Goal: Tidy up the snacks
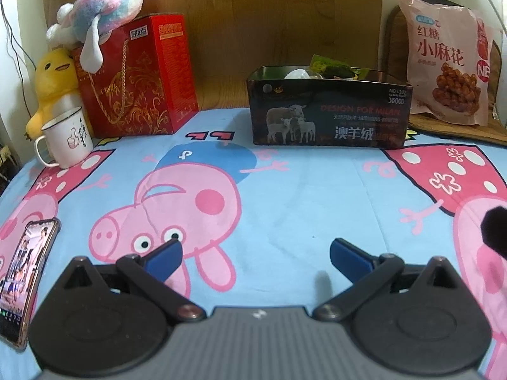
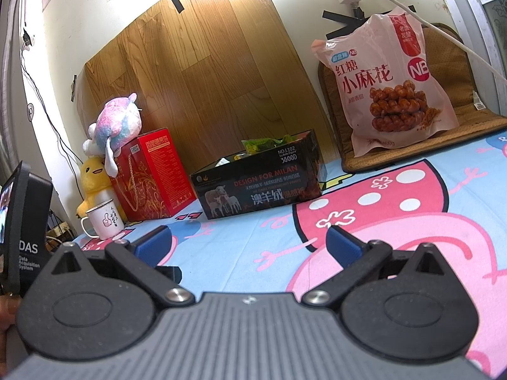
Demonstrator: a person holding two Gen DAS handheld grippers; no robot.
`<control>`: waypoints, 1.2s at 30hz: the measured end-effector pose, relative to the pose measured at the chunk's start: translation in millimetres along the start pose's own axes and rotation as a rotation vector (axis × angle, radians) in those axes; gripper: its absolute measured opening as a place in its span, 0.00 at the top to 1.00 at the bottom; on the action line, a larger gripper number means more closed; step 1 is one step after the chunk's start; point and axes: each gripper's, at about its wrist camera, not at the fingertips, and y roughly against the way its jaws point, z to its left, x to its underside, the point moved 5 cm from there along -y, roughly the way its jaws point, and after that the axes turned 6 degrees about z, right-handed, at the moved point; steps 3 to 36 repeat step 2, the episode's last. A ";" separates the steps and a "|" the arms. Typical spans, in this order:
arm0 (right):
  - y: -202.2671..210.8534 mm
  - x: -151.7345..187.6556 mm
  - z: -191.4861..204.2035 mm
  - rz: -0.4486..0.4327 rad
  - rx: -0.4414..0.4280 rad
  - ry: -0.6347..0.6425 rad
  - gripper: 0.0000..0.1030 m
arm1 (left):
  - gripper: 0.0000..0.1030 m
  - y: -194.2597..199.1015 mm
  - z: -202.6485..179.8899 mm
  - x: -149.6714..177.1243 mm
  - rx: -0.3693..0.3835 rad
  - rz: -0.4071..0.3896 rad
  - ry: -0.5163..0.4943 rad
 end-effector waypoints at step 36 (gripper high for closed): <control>0.1 -0.1 -0.1 0.000 0.000 0.000 0.00 | 0.00 1.4 -1.2 -0.5 0.009 -0.007 -0.003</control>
